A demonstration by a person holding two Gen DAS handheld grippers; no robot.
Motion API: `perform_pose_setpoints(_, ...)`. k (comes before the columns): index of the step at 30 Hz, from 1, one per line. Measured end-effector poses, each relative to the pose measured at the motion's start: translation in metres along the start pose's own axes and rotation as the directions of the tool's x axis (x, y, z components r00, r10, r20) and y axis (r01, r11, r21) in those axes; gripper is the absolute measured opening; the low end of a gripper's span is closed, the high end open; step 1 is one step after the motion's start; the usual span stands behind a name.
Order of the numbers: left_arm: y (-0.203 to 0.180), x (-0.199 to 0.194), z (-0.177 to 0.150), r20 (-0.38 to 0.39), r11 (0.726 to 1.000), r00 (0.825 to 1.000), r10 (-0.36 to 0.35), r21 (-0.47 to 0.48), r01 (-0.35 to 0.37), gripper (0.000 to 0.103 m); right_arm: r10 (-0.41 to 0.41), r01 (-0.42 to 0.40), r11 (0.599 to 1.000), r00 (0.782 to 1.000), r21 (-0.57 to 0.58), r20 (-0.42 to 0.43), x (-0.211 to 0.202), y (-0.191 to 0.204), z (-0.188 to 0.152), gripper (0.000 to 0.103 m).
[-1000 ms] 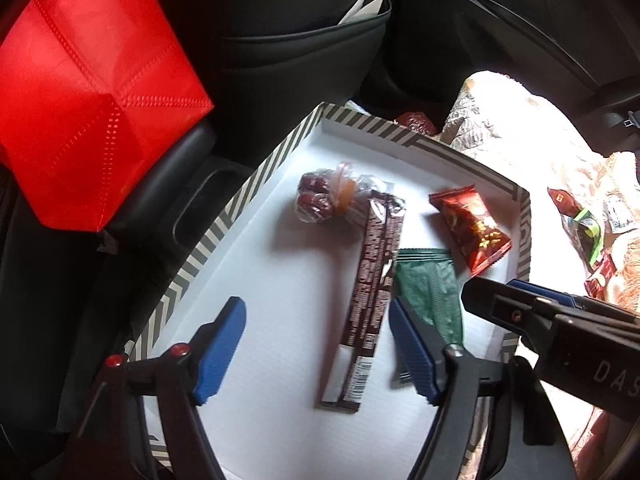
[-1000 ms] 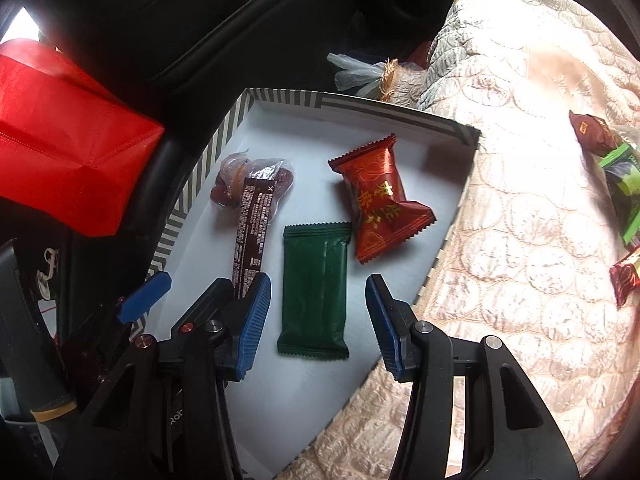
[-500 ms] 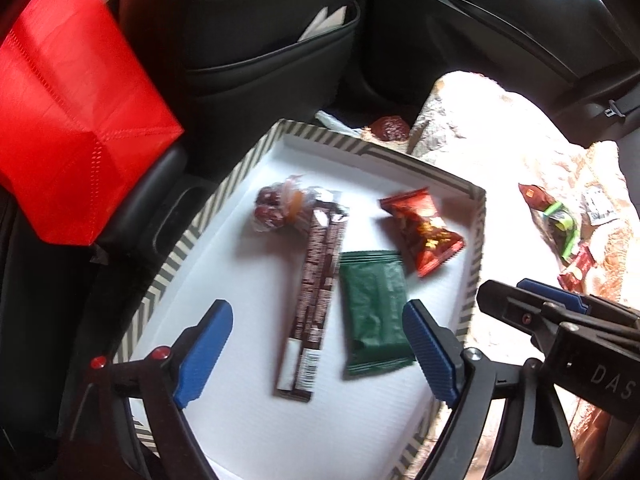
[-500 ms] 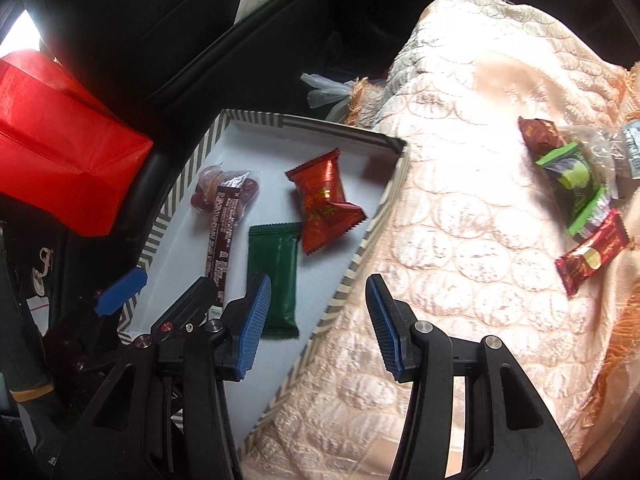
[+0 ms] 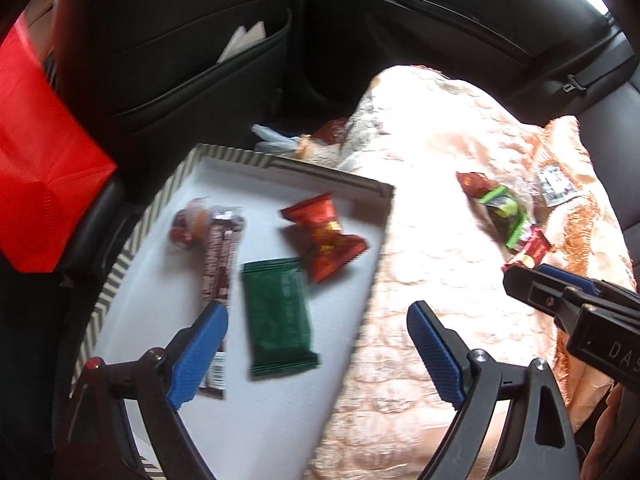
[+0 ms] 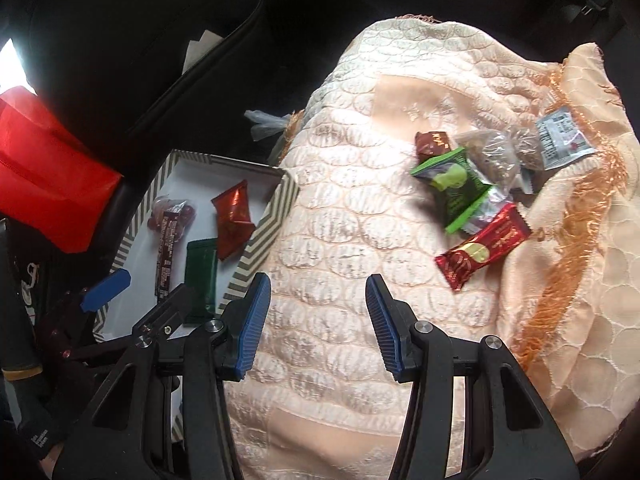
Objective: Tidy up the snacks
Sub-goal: 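Move both open tools back over the remaining snacks, then grasp the green lime-print packet with the left tool and lift it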
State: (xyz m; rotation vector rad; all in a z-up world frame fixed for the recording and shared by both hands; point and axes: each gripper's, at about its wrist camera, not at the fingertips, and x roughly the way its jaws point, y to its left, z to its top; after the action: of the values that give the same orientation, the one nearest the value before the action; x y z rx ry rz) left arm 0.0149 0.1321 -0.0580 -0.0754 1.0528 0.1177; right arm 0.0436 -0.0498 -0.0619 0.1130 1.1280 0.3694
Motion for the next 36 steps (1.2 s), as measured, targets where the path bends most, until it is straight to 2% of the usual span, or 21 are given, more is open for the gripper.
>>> perform_pose_setpoints(12,-0.063,0.004,0.004,-0.022,0.994,0.998,-0.062,0.086,0.064,0.093,-0.108,0.104,0.991,0.993,0.084,0.044,-0.023,-0.065,-0.009,0.049)
perform_pose_setpoints(22,-0.091,0.012,0.012,-0.045,0.991,0.997,-0.067,0.115,0.072,0.093,-0.126,0.116,0.977,0.991,0.178,0.043,-0.035,-0.112,-0.017,0.049)
perform_pose_setpoints(31,-0.113,0.030,0.035,-0.085,0.992,0.990,-0.109,0.060,0.115,0.093,-0.112,0.104,0.974,0.993,0.199,0.031,-0.030,-0.124,-0.019,0.049)
perform_pose_setpoints(36,-0.132,0.043,0.049,-0.091,0.993,0.991,-0.099,0.060,0.105,0.093,-0.108,0.101,0.975,0.994,0.198,0.027,-0.026,-0.129,-0.017,0.049)
